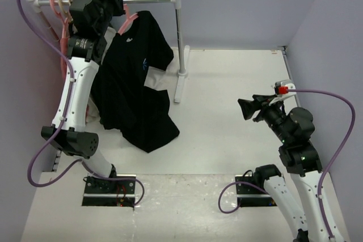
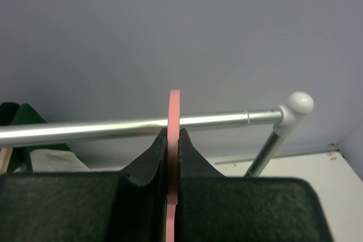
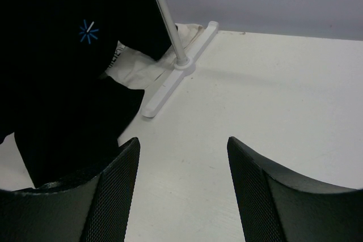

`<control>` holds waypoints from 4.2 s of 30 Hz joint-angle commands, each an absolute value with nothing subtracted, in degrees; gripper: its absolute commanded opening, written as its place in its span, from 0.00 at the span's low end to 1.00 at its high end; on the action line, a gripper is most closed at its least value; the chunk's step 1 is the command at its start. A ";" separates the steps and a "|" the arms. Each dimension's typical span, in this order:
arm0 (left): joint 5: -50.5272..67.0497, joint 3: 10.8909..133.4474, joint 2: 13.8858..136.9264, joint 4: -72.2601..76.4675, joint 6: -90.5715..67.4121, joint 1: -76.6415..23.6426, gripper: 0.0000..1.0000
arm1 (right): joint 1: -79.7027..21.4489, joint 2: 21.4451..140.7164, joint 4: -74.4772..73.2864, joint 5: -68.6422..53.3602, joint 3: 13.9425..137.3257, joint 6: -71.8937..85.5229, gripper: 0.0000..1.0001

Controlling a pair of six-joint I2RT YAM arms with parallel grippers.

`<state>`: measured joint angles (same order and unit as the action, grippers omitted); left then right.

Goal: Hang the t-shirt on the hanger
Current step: Place the hanger at the clothesline, then reset both arms

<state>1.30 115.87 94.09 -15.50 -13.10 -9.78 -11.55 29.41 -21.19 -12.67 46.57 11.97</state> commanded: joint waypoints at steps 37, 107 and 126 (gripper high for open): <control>-6.82 110.92 100.81 8.12 -15.96 -8.00 0.00 | -11.25 30.67 -16.64 -18.30 45.35 12.39 0.64; -12.51 63.52 45.71 -21.41 -15.94 -13.24 1.00 | -11.43 29.52 -22.83 -8.85 49.73 15.66 0.99; -25.16 38.34 10.27 -25.03 -12.99 -13.18 1.00 | -12.57 19.79 -44.53 3.82 58.82 15.39 0.99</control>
